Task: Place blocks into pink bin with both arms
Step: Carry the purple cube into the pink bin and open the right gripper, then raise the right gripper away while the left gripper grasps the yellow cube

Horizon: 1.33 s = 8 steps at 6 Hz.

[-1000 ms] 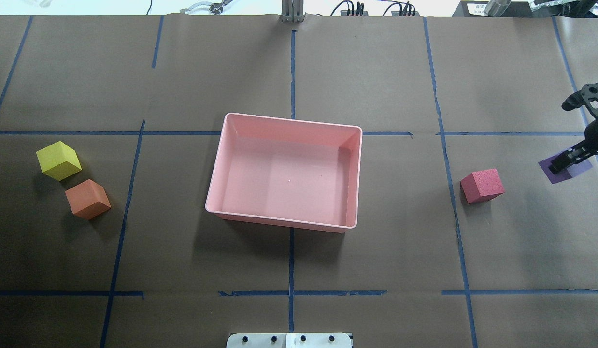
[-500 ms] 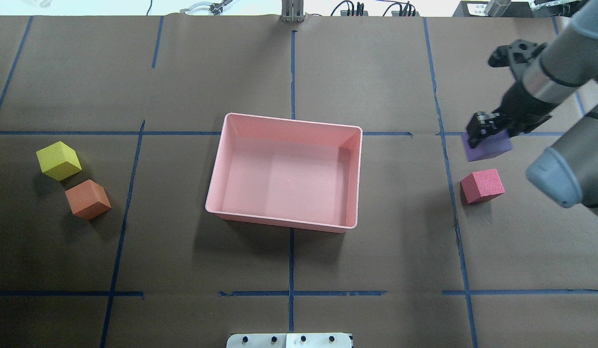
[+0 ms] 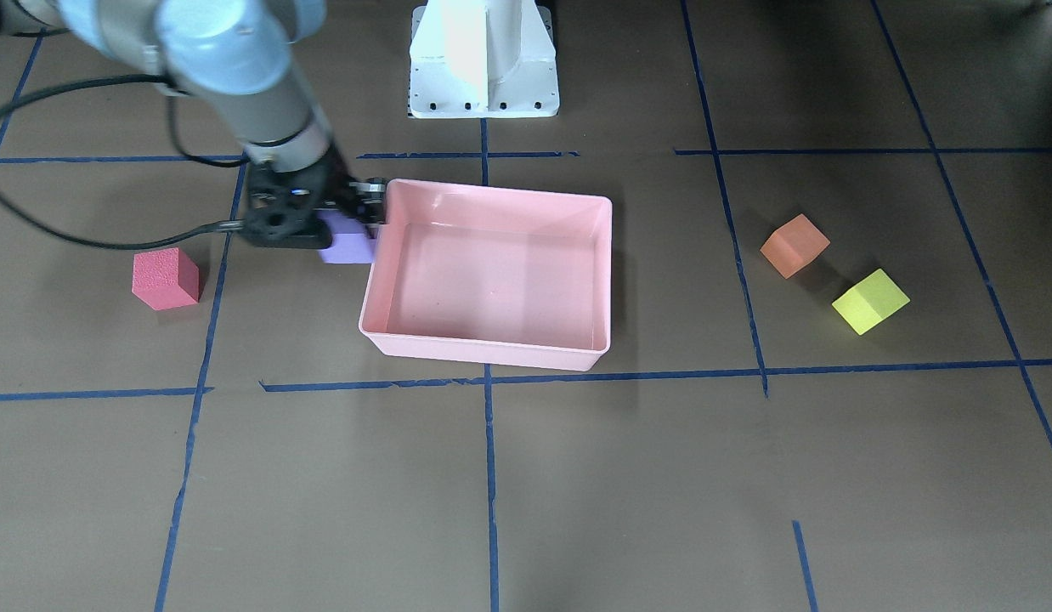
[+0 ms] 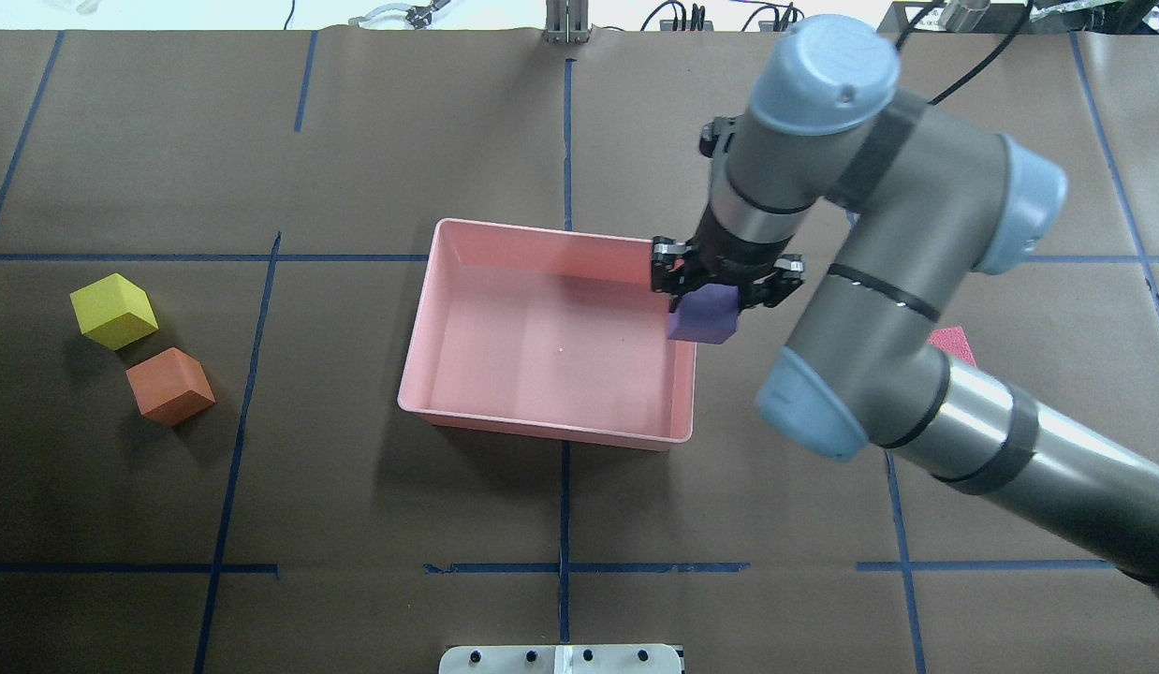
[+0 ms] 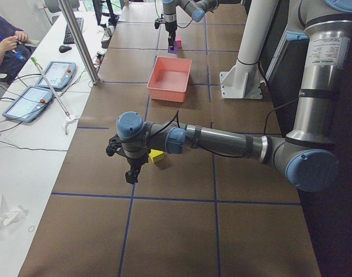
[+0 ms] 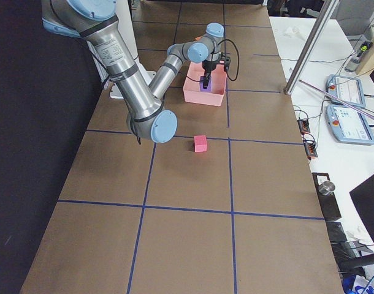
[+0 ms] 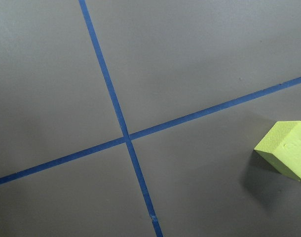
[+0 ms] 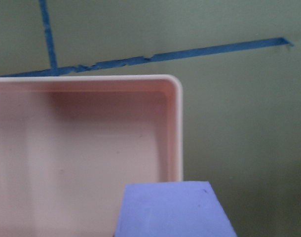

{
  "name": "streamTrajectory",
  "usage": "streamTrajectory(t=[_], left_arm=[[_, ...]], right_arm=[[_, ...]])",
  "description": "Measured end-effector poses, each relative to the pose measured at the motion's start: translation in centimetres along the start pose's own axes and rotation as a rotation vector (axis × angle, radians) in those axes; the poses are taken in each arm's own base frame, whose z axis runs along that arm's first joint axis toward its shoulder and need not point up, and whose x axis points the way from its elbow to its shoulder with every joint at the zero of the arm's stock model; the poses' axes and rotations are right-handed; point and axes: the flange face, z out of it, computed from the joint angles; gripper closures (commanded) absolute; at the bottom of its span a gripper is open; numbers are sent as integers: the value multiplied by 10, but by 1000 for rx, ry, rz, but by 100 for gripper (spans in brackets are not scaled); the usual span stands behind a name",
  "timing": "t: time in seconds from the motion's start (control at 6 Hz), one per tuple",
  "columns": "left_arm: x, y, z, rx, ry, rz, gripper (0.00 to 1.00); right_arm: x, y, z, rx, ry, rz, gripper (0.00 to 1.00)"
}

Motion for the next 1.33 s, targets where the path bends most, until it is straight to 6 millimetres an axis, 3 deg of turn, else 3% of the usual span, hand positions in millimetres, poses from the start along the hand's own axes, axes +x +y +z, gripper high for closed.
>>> streamTrajectory(t=[0.17, 0.33, 0.67, 1.0, 1.33], left_arm=[[0, 0, 0, 0, 0, 0, 0], [1, 0, 0, 1, 0, 2, 0], [5, -5, -1, 24, -3, 33, 0], [31, -17, 24, 25, 10, -5, 0], [76, -27, 60, 31, 42, -267, 0]], right_arm=[[-38, 21, 14, 6, 8, 38, 1], [-54, 34, 23, 16, 14, 50, 0], [-58, 40, 27, 32, 15, 37, 0], [-41, 12, 11, 57, 17, -30, 0], [9, -42, -15, 60, 18, -116, 0]])
